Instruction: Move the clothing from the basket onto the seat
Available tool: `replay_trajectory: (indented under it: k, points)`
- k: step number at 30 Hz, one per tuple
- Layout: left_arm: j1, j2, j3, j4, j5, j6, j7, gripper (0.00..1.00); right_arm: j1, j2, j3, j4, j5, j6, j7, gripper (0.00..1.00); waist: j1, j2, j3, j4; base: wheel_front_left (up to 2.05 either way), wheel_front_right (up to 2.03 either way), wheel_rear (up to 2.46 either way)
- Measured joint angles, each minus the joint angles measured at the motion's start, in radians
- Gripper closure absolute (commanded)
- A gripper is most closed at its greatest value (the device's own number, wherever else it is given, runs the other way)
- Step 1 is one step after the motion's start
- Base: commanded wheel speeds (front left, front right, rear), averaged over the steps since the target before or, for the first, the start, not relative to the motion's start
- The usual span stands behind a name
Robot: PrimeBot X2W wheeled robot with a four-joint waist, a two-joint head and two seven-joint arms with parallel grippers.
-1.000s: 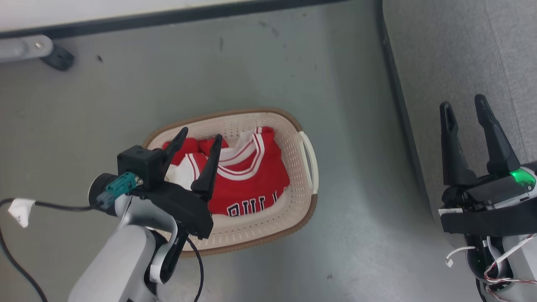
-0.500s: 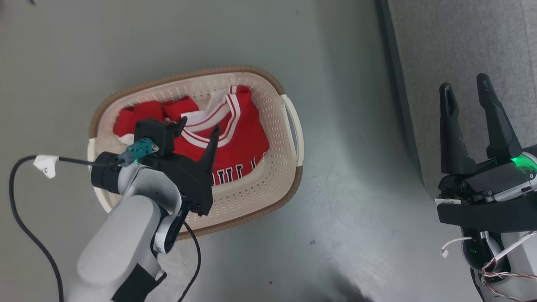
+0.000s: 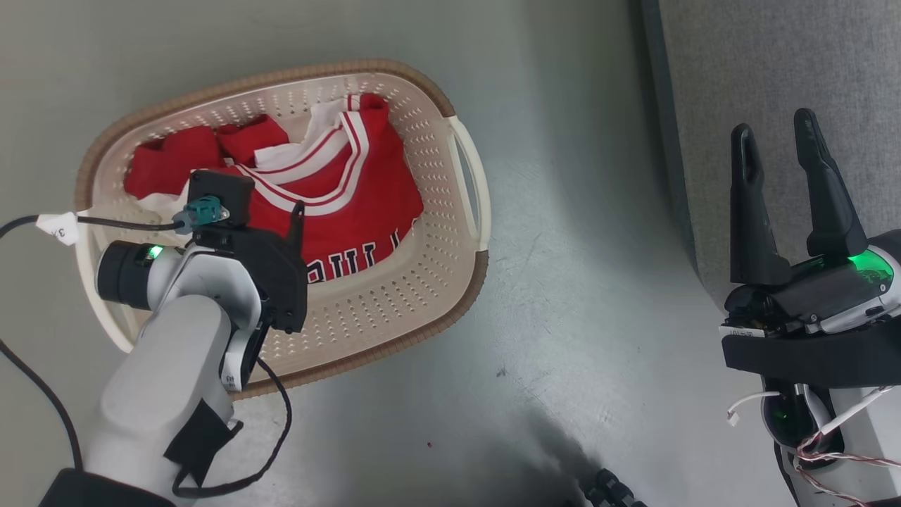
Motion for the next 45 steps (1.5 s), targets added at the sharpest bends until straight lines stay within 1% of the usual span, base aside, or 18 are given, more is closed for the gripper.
replay_trajectory:
  k: [6, 9, 16, 21, 33, 40, 45]
  points:
    - [-0.048, -0.001, -0.012, 0.075, 0.016, 0.001, 0.013, 0.0, 0.0, 0.012, 0.0, -0.002, -0.005, 0.002, 0.0, 0.0, 0.0, 0.0, 0.024, -0.019, 0.0, 0.0, 0.0]
    - [-0.069, -0.004, -0.02, 0.113, 0.022, 0.001, 0.022, 0.0, 0.0, 0.016, -0.001, -0.003, -0.012, 0.009, 0.0, 0.0, -0.0001, -0.0001, 0.033, -0.025, 0.0, 0.0, 0.0]
    - [-0.097, 0.001, -0.035, 0.197, 0.047, 0.009, 0.048, 0.0, 0.002, 0.022, -0.001, -0.004, -0.021, 0.01, 0.0, 0.0, -0.0001, -0.0002, 0.042, -0.031, 0.0, 0.0, 0.0]
    - [-0.128, -0.002, -0.043, 0.24, 0.065, 0.013, 0.062, 0.0, 0.005, 0.023, -0.006, -0.005, -0.023, 0.017, 0.0, 0.0, -0.0002, -0.0001, 0.048, -0.035, 0.0, 0.0, 0.0]
    - [-0.152, -0.035, -0.024, 0.344, 0.06, 0.027, 0.11, 0.0, 0.006, 0.033, -0.018, -0.003, -0.043, 0.026, 0.0, 0.0, -0.0001, -0.0002, 0.051, -0.034, 0.0, 0.0, 0.0]
    - [-0.173, -0.056, 0.019, 0.371, 0.035, 0.035, 0.109, 0.0, 0.007, 0.037, -0.022, -0.002, -0.048, 0.026, 0.0, 0.0, -0.0001, -0.0002, 0.047, -0.031, 0.0, 0.0, 0.0]
    - [-0.187, -0.063, 0.024, 0.382, 0.022, 0.036, 0.109, 0.0, 0.009, 0.04, -0.022, -0.002, -0.056, 0.027, 0.0, 0.0, -0.0001, -0.0002, 0.048, -0.033, 0.0, 0.0, 0.0]
